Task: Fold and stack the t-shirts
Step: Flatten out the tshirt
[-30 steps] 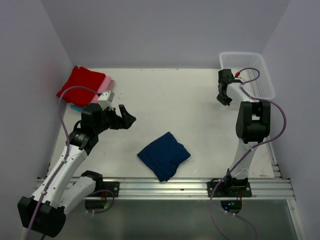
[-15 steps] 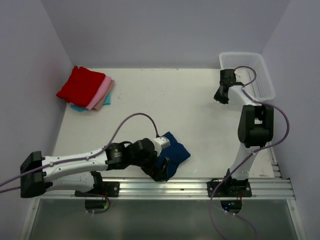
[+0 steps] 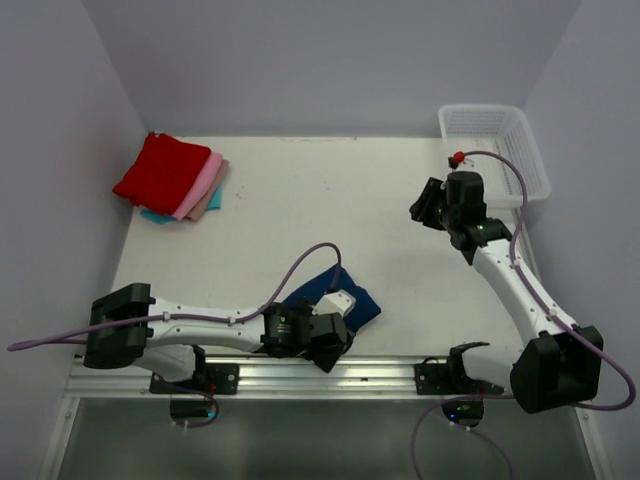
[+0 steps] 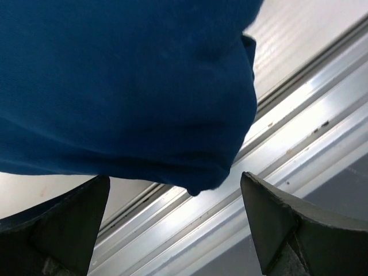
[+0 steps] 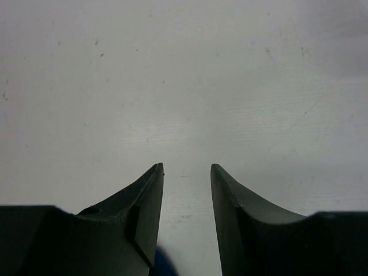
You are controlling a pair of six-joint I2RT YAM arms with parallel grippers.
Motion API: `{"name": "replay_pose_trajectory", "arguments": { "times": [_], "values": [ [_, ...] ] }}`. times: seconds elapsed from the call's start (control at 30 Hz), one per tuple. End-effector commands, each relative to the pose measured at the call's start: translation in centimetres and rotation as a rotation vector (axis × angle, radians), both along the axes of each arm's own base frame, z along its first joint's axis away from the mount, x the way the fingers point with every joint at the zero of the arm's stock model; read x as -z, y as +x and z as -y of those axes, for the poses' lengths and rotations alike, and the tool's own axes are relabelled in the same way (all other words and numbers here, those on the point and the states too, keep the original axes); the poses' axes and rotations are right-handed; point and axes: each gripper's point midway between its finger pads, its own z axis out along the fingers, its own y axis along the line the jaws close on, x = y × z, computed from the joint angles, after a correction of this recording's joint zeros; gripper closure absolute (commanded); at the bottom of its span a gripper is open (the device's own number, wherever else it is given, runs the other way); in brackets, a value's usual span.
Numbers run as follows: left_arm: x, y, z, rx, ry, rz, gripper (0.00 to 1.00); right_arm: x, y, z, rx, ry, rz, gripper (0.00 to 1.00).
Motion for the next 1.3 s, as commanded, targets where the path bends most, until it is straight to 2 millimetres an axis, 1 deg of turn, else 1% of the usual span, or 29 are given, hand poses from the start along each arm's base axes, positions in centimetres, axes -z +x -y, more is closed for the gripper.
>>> {"name": "replay_pose_trajectory", "arguments": {
  "times": [0.0, 0.13, 0.23, 0.33, 0.37, 0.43, 0.47, 0.5, 0.53, 0.57, 0.6, 0.63, 0.67, 0.7, 0.73, 0.77, 0.8, 0.83, 0.87, 0.93, 0.97, 1.0, 1.07, 1.1, 1.13, 1.17, 1.2, 1.23, 1.27],
  "values": [
    [-2.2, 2.3, 1.1, -0.089, -0.048, 0.125, 0.0, -0.1, -1.2, 0.1, -0.043, -0.014, 0.016, 0.58],
    [-1.7, 2.1, 2.0, -0.063, -0.063, 0.116, 0.01, -0.2, -2.0, 0.3, -0.045, -0.019, 0.009, 0.61],
    [-0.7, 1.8, 2.1, -0.058, -0.049, 0.1, 0.06, -0.2, -2.4, 0.4, -0.045, -0.02, 0.003, 0.64],
    [-0.3, 1.8, 2.0, -0.064, -0.055, 0.1, 0.17, -0.2, -2.8, 0.4, -0.044, -0.02, 0.006, 0.66],
    [-0.2, 1.8, 1.9, -0.066, -0.056, 0.103, 0.3, -0.1, -3.1, 0.5, -0.046, -0.021, -0.002, 0.68],
    [-0.4, 1.9, 1.8, -0.07, -0.06, 0.108, 0.46, -0.1, -3.4, 0.5, -0.046, -0.021, -0.003, 0.69],
    [-0.7, 2.1, 1.7, -0.073, -0.063, 0.119, 0.64, -0.2, -3.6, 0.6, -0.046, -0.021, -0.003, 0.71],
    [-1.0, 2.2, 1.8, -0.078, -0.072, 0.124, 0.72, -0.2, -3.8, 0.6, -0.046, -0.021, -0.002, 0.72],
    [-1.4, 2.4, 1.8, -0.084, -0.077, 0.137, 0.87, 0.1, -4.2, 0.4, -0.057, -0.012, -0.012, 0.74],
    [-2.2, 2.6, 1.9, -0.091, -0.09, 0.148, 0.95, 0.1, -4.6, 0.3, -0.067, -0.008, -0.018, 0.74],
    [-2.8, 2.8, 1.9, -0.097, -0.095, 0.159, 1.0, -0.2, -5.0, 0.1, -0.078, 0.001, -0.01, 0.75],
    [-3.4, 3.1, 1.9, -0.105, -0.102, 0.173, 1.0, -0.1, -5.4, 0.0, -0.087, 0.007, -0.014, 0.75],
    [-4.9, 3.7, 1.8, -0.122, -0.113, 0.205, 1.0, 0.1, -5.9, -0.1, -0.094, 0.011, -0.022, 0.76],
    [-5.7, 4.0, 1.7, -0.13, -0.117, 0.225, 1.0, 0.2, -6.2, -0.2, -0.101, 0.019, -0.024, 0.77],
    [-6.6, 4.4, 1.7, -0.137, -0.124, 0.246, 1.0, 0.3, -7.1, -0.7, -0.129, 0.044, -0.028, 0.79],
    [-8.7, 5.3, 1.4, -0.159, -0.132, 0.299, 1.0, 0.5, -7.6, -1.0, -0.148, 0.058, -0.037, 0.79],
    [-9.9, 5.8, 1.2, -0.172, -0.139, 0.33, 1.0, 0.7, -8.1, -1.5, -0.172, 0.081, -0.045, 0.8],
    [-12.3, 6.9, 1.2, -0.207, -0.163, 0.393, 1.0, 1.3, -9.1, -2.2, -0.21, 0.11, -0.063, 0.81],
    [-13.7, 7.3, 0.5, -0.213, -0.16, 0.428, 1.0, 1.8, -9.8, -2.4, -0.222, 0.124, -0.084, 0.81],
    [-16.3, 8.7, 0.0, -0.248, -0.182, 0.492, 1.0, 3.0, -11.1, -2.8, -0.25, 0.145, -0.109, 0.82],
    [-17.3, 9.2, -0.4, -0.244, -0.186, 0.515, 1.0, 3.0, -11.7, -3.6, -0.291, 0.18, -0.112, 0.82],
    [-17.8, 9.8, -0.7, -0.254, -0.193, 0.527, 1.0, 3.4, -12.2, -4.0, -0.317, 0.2, -0.125, 0.82],
    [-18.6, 12.0, -1.8, -0.293, -0.194, 0.559, 1.0, 3.9, -13.8, -5.4, -0.403, 0.259, -0.165, 0.83],
    [-18.7, 13.5, -2.8, -0.336, -0.188, 0.575, 1.0, 4.2, -14.2, -5.5, -0.409, 0.261, -0.181, 0.83],
    [-18.1, 14.1, -3.6, -0.346, -0.173, 0.585, 1.0, 4.5, -14.7, -5.8, -0.426, 0.262, -0.192, 0.83],
    [-18.6, 14.9, -3.6, -0.351, -0.191, 0.605, 1.0, 4.3, -15.1, -5.9, -0.448, 0.262, -0.18, 0.83],
    [-18.5, 15.5, -4.1, -0.365, -0.189, 0.612, 1.0, 4.2, -15.4, -6.1, -0.461, 0.269, -0.179, 0.82],
    [-18.2, 16.7, -4.7, -0.392, -0.183, 0.622, 1.0, 4.2, -15.8, -6.4, -0.482, 0.278, -0.18, 0.81],
    [-17.9, 18.0, -5.5, -0.418, -0.171, 0.63, 1.0, 3.5, -16.4, -6.9, -0.519, 0.306, -0.173, 0.8]
  ]
}}
